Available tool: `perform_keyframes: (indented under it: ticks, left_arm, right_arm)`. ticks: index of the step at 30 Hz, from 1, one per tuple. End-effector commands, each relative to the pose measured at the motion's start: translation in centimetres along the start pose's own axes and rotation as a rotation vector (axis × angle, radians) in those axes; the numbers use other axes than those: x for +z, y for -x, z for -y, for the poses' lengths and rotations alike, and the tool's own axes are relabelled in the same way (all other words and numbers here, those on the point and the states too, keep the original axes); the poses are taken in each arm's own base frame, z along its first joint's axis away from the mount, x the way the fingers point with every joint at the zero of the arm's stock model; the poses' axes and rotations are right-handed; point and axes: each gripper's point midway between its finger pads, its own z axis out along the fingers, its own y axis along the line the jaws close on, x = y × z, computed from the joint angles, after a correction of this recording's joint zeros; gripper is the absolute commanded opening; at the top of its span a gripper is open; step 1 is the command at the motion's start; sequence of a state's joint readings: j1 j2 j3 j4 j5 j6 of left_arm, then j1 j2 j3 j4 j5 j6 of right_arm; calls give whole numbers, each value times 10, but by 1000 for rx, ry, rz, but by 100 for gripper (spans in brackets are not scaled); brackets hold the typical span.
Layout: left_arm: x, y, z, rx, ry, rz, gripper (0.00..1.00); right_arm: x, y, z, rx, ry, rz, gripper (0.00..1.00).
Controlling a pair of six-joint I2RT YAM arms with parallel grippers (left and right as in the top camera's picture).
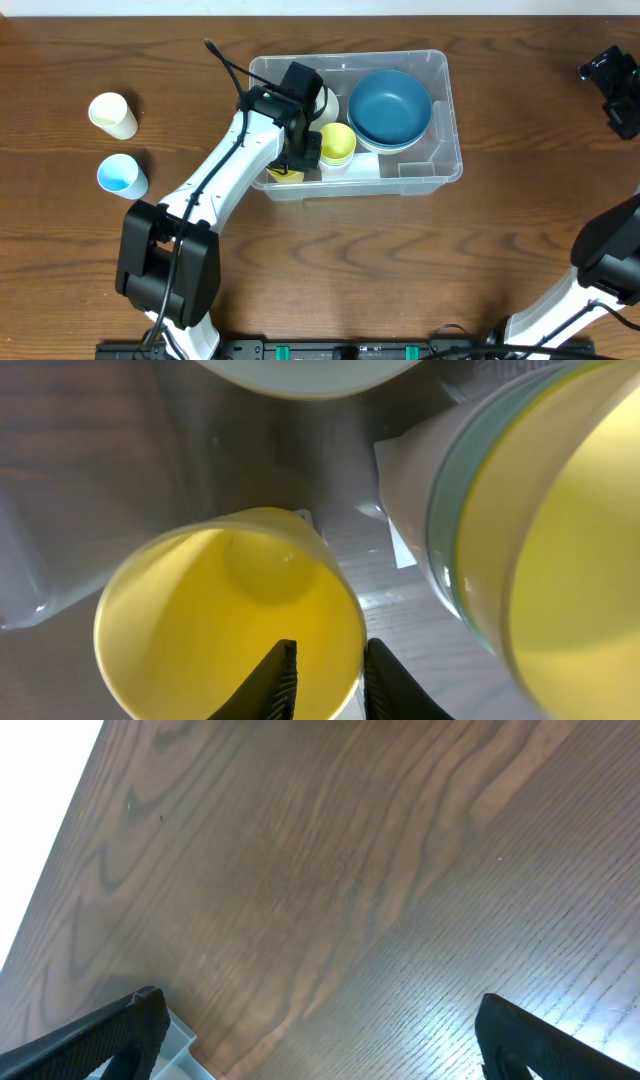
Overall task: Pack container
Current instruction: 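Lower the yellow cup into the container and release, then move the left gripper to the blue cup and grasp it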
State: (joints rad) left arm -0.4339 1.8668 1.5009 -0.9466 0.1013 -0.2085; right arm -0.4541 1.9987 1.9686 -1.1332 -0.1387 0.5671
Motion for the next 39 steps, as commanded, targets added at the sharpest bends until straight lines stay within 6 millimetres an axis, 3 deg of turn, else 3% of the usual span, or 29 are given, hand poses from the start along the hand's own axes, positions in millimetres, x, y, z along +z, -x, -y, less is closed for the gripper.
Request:
perform_keyframes:
  ticks: [1,13,18,23,29,39]
  left_arm:
    - [-15,16,-5,-13,3,44,25]
    - [-113,62,-27,-88,-26,274,35]
    - [-157,60,-83,-196,85,350,40]
    - [-185,46,-144,-350,135,396,42]
    - [-169,8,-212,-582,244,268,46]
    - [-101,-46,-275,-876,295,32,47]
  right_arm:
    - [-1,0,-2,6,2,1,99]
    - [-1,0,-2,6,2,1,99]
    - [-1,0,-2,6,2,2,99]
    - [-1,0,-2,6,2,1,99]
    - [-1,0,-2,6,2,1,99]
    - [-1,0,-2,6,2,1,99]
